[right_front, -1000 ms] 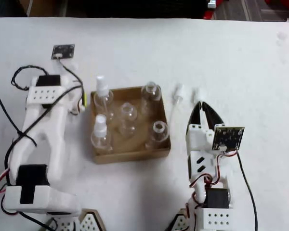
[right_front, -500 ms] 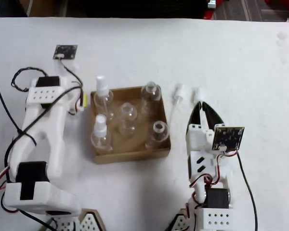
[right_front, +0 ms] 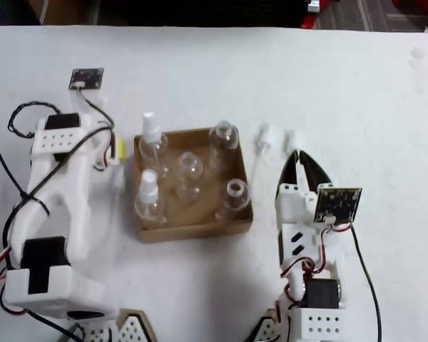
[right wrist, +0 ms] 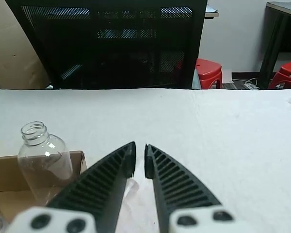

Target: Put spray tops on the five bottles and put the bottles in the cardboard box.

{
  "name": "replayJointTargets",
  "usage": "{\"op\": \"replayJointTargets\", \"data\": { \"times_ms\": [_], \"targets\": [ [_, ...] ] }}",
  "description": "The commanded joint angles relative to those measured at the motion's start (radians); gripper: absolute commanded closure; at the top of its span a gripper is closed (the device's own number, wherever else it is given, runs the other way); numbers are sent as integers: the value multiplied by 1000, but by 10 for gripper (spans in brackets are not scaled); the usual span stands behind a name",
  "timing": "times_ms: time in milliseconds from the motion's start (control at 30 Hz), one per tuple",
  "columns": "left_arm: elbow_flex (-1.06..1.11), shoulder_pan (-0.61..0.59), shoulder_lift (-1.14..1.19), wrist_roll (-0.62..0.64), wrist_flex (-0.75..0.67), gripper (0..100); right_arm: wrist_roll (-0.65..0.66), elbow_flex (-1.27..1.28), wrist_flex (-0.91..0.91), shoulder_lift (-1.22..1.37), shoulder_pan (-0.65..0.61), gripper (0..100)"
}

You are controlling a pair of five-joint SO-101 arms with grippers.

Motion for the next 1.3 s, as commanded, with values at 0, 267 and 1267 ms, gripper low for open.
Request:
{"op": "replayJointTargets", "data": {
  "times_ms": [0, 267, 1267],
  "targets": [
    [-26, 5, 31, -11, -11, 812, -2, 9, 7, -7, -5, 980],
    [-121, 4, 229, -5, -11, 816, -2, 9, 7, -7, -4, 980],
    [-199, 53, 357, -11, -32, 920, -2, 9, 7, -7, -4, 980]
  ]
}}
